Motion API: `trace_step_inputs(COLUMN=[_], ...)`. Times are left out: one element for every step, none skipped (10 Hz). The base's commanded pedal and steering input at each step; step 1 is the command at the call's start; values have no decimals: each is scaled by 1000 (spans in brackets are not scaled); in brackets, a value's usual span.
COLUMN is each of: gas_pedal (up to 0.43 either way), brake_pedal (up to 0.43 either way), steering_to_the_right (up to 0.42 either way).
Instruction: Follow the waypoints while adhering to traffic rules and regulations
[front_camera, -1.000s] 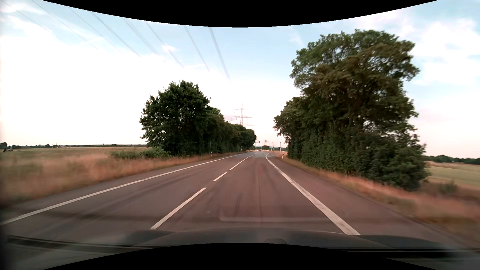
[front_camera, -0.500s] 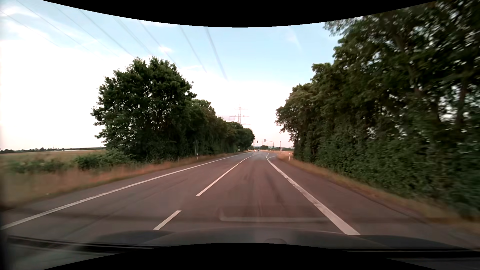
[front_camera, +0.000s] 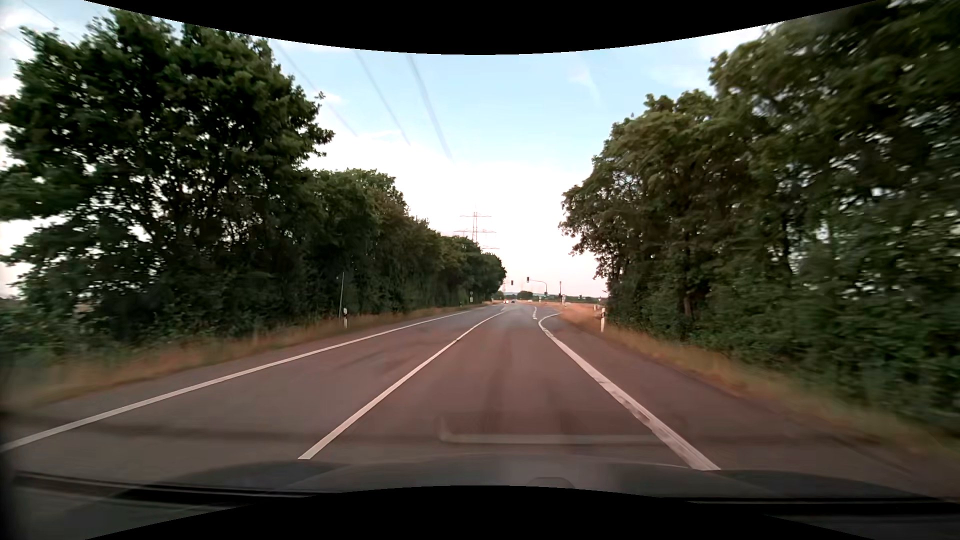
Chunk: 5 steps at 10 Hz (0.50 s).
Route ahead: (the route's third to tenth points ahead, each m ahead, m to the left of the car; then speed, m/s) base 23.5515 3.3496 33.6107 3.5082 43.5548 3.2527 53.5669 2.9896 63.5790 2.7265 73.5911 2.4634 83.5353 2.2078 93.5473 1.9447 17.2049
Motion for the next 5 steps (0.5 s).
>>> trace_step_inputs(gas_pedal=[8,8,8,8,8], brake_pedal=[0,0,0,0,0], steering_to_the_right=[2,2,2,2,1])
